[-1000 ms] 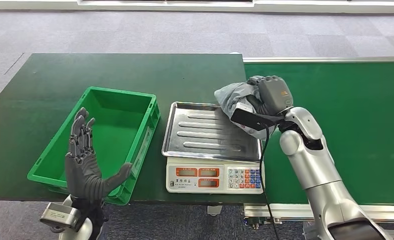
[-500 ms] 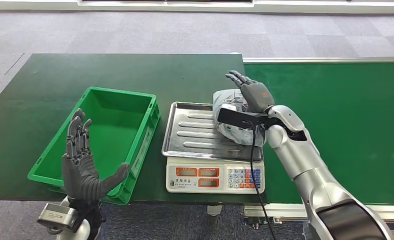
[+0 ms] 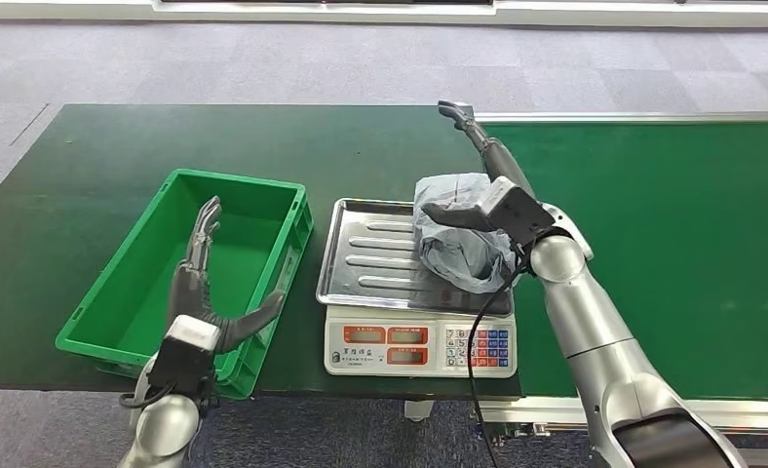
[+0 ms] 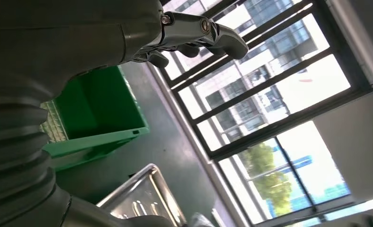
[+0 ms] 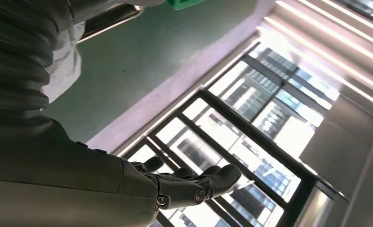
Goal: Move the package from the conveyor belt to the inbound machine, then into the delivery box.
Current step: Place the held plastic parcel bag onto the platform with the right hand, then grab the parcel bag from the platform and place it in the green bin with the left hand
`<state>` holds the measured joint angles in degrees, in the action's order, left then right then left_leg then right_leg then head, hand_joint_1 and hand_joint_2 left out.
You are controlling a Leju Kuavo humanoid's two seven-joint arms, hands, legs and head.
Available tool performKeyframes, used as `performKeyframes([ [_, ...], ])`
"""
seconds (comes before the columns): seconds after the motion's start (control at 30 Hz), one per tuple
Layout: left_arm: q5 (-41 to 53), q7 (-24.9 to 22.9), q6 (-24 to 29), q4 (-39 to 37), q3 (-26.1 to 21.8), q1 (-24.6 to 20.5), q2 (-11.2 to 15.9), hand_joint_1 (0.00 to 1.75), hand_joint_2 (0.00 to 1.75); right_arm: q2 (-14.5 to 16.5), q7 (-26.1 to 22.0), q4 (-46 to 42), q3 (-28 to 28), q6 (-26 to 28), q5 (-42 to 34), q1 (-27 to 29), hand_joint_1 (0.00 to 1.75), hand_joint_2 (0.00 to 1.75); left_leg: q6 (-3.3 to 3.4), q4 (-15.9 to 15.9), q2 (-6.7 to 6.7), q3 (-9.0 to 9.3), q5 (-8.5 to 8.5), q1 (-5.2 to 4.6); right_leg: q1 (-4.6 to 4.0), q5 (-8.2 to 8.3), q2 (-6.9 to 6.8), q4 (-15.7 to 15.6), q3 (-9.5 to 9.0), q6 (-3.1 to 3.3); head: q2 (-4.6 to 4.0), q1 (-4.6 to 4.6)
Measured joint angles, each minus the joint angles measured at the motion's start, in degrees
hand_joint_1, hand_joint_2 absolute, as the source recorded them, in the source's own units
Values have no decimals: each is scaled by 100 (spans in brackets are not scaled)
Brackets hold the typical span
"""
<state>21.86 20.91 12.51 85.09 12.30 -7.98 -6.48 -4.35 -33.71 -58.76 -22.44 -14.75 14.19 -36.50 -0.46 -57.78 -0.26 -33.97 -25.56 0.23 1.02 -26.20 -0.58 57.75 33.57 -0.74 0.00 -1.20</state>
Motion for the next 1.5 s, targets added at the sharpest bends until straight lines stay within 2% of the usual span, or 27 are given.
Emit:
performKeyframes([
  [0.13,670,-777,72,-1267,227,-1041,-23,0,175,-1,-70,-634,367,-245,-635,339,0,175,1,-3,0,-2,7,0,1,18,1,0,3,0,0,1],
  [0.27,1031,-1079,189,-2401,447,-1868,-156,0,175,-4,-101,-1156,699,-371,-1013,673,0,175,2,-7,8,-3,9,0,3,26,10,0,4,-3,0,2],
  [0.37,1202,-1206,216,-2985,571,-2254,-279,0,175,-4,-41,-1511,928,-173,-1020,917,0,175,2,-9,11,-4,9,0,3,26,15,0,8,-3,0,1],
  [0.57,1467,-1400,-26,-4133,774,-2952,-759,0,175,127,3,-2511,1604,908,-1057,1811,0,175,10,-11,-12,-24,10,0,3,25,-10,-1,11,-4,0,2],
  [0.73,1351,-1279,-212,-4729,821,-3180,-1086,0,175,296,-60,-3118,1939,1161,-1009,2426,0,175,12,-10,17,-28,5,-2,4,25,17,-1,28,-5,0,2],
  [0.83,746,-1094,-832,-4938,865,-3233,-1232,0,175,402,-118,-3390,2058,1423,-809,2649,0,175,13,-10,13,-29,8,-2,2,25,13,-1,27,-5,0,2],
  [0.93,-641,-1035,-1262,-5016,1226,-3237,-1354,0,175,559,-93,-3707,2155,1657,-658,2826,0,175,12,-10,13,-31,9,-2,2,25,12,-1,29,-5,0,2],
  [1.03,-2199,-1070,-1066,-5007,2005,-3282,-1432,0,175,694,22,-3998,2242,1758,-605,2942,0,175,13,-10,13,-31,9,-1,3,25,13,-1,29,-5,0,2],
  [1.13,-3232,-1113,-721,-4927,2846,-3318,-1469,0,175,810,61,-4217,2305,1768,-601,3050,0,175,13,-10,12,-33,8,-1,4,25,13,-1,28,-5,0,2],
  [1.27,-3665,-1082,-565,-4871,3591,-3351,-1482,0,175,922,49,-4389,2352,1772,-580,3163,0,175,14,-10,13,-33,8,-1,4,25,13,-1,29,-5,0,2],
  [1.5,-4427,-897,6,-4861,4293,-3416,-1485,0,175,1078,-33,-4569,2373,1796,-476,3326,0,175,13,-9,13,-32,9,-1,3,25,13,-1,28,-5,0,2],
])
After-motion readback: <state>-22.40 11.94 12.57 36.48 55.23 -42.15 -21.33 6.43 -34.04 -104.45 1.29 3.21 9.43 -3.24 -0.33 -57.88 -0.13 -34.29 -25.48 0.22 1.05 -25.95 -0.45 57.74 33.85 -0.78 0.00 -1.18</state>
